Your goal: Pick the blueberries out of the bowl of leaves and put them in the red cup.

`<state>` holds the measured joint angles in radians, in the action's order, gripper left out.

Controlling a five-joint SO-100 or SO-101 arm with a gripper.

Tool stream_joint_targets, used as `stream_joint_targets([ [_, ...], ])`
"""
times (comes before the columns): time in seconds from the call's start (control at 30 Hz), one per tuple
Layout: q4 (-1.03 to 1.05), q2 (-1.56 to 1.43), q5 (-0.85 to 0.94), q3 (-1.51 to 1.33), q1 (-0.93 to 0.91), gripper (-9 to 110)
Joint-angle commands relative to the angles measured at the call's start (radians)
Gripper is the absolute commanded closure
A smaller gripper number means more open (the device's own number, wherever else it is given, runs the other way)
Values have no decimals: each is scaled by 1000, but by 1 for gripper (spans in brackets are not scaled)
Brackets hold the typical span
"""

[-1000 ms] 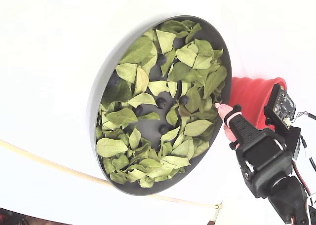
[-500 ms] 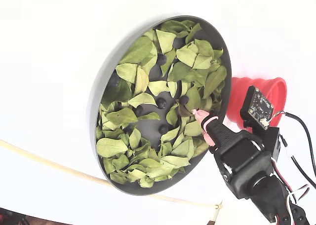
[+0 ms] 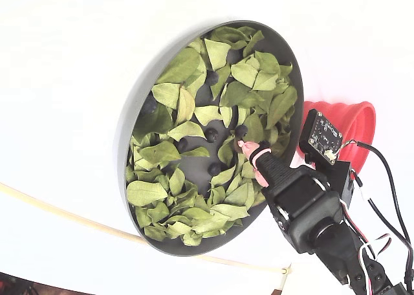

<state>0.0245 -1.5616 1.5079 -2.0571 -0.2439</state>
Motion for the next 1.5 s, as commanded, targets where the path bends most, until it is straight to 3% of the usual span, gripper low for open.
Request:
stream_joint_targets([
  [0.0,-18,-11,-14,63,-14,83],
  [1.47,-164,166,-52,170,-2,83],
])
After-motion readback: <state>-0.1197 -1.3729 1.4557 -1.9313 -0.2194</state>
